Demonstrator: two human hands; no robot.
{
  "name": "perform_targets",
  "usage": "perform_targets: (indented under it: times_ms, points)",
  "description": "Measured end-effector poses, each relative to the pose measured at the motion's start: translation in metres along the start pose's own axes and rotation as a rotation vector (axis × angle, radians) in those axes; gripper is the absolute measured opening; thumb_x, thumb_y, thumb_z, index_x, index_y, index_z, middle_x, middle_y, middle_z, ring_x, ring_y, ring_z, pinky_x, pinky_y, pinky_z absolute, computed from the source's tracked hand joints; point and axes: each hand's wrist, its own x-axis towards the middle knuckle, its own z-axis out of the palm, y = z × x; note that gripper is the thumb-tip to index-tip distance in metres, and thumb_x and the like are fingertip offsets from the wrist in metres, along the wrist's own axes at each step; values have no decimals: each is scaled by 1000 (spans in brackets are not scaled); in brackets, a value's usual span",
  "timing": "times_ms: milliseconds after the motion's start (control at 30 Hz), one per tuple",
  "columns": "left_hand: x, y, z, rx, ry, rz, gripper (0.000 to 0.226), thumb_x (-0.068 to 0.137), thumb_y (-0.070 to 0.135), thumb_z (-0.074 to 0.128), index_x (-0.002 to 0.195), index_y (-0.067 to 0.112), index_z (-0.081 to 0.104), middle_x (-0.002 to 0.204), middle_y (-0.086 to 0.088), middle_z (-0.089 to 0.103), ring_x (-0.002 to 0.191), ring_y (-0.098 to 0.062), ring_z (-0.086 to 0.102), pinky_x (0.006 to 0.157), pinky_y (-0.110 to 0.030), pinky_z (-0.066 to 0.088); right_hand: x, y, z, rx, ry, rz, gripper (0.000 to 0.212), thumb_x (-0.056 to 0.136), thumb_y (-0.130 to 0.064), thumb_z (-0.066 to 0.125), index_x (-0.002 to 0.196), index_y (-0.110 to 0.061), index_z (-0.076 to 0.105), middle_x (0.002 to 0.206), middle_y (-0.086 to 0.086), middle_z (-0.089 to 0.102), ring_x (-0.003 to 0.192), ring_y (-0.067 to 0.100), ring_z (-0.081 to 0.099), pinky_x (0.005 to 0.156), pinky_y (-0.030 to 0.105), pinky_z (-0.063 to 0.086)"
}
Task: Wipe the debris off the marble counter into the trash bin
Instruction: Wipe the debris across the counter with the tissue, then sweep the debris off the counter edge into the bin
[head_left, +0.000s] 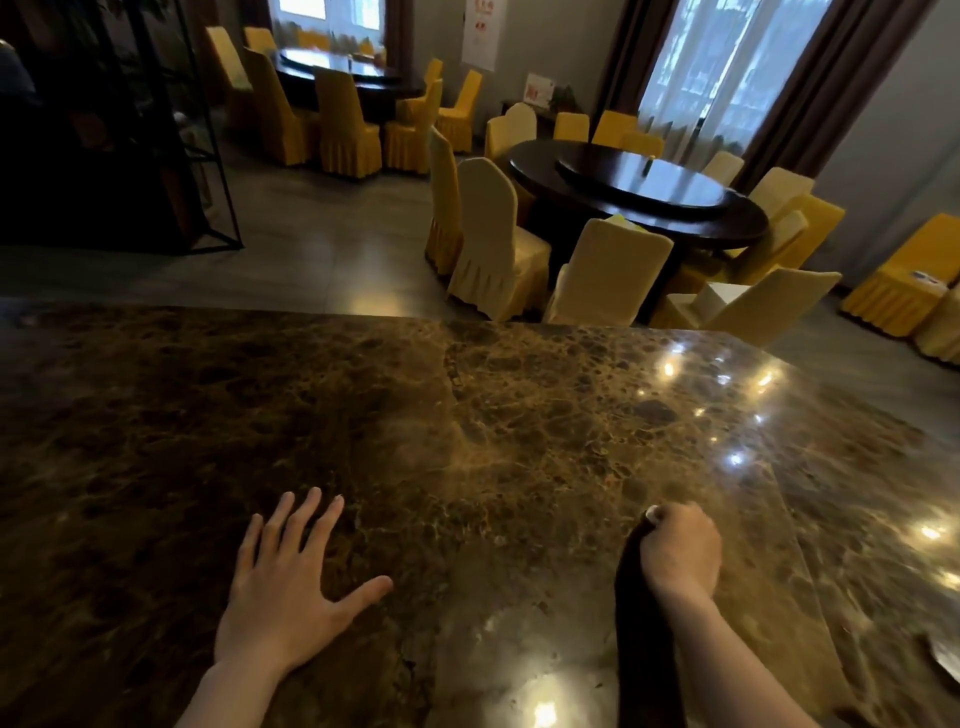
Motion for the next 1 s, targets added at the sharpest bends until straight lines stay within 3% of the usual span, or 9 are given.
perform_targets:
  times_ms: [100, 233, 333, 433, 500, 600, 700, 833, 1000]
  points:
    - [1, 1, 1, 3, 15, 7, 119, 61, 107, 12, 159, 39, 5, 170, 10, -1, 154, -15, -17, 127, -47, -10, -26, -35, 22, 3, 6, -112, 27, 89, 3, 57, 109, -7, 74, 102, 13, 65, 100, 33, 56, 82, 42, 51]
    - [0, -1, 3, 4, 25, 13, 117, 63, 106, 13, 159, 40, 5, 170, 11, -1, 154, -15, -16, 127, -47, -10, -76, -96, 39, 117, -73, -372, 33, 87, 5, 56, 105, -14, 77, 99, 6, 68, 99, 27, 58, 84, 37, 49]
    - [0, 0, 6, -12, 48, 17, 116, 65, 105, 16, 160, 39, 9, 170, 10, 2, 155, -15, -14, 128, -48, -8, -118, -123, 44, 124, -152, -618, 32, 84, 4, 62, 100, -20, 75, 95, -1, 67, 92, 19, 57, 76, 29, 49]
    - [0, -1, 10, -13, 79, 26, 116, 65, 105, 18, 160, 38, 12, 170, 8, 6, 156, -16, -12, 128, -49, -6, -128, -113, 39, 67, -235, -783, 35, 76, 3, 71, 94, -28, 74, 87, -10, 62, 85, 13, 53, 63, 17, 37]
    - [1, -2, 12, -10, 89, 28, 116, 65, 105, 17, 159, 38, 13, 170, 8, 7, 156, -16, -11, 128, -49, -6, -106, -90, 30, 31, -192, -712, 35, 74, 3, 72, 91, -28, 75, 84, -9, 61, 83, 15, 54, 62, 18, 33]
    - [2, -3, 14, -4, 92, 31, 116, 65, 105, 15, 159, 38, 13, 170, 8, 7, 156, -17, -12, 128, -49, -6, -54, -52, 15, 20, -75, -400, 31, 81, 6, 66, 94, -19, 80, 86, 3, 67, 86, 27, 59, 66, 31, 41]
    - [3, -4, 13, -1, 85, 29, 117, 64, 106, 14, 160, 38, 11, 170, 8, 5, 156, -17, -13, 128, -49, -6, -31, -47, 15, 25, -21, -185, 24, 87, 2, 62, 96, -11, 80, 90, 11, 67, 90, 36, 61, 69, 36, 45]
    - [2, -2, 11, -2, 82, 30, 119, 63, 106, 13, 160, 38, 9, 170, 8, 3, 155, -17, -14, 128, -49, -6, -63, -90, 32, 48, -40, -313, 29, 91, 1, 59, 106, -15, 77, 101, 6, 69, 99, 26, 58, 82, 36, 47]
    - [1, -3, 10, -12, 86, 43, 118, 64, 106, 16, 160, 36, 12, 171, 6, 7, 156, -18, -9, 128, -50, -2, -116, -123, 37, 112, -196, -654, 36, 79, 8, 65, 95, -22, 78, 90, -5, 67, 89, 15, 54, 71, 22, 39]
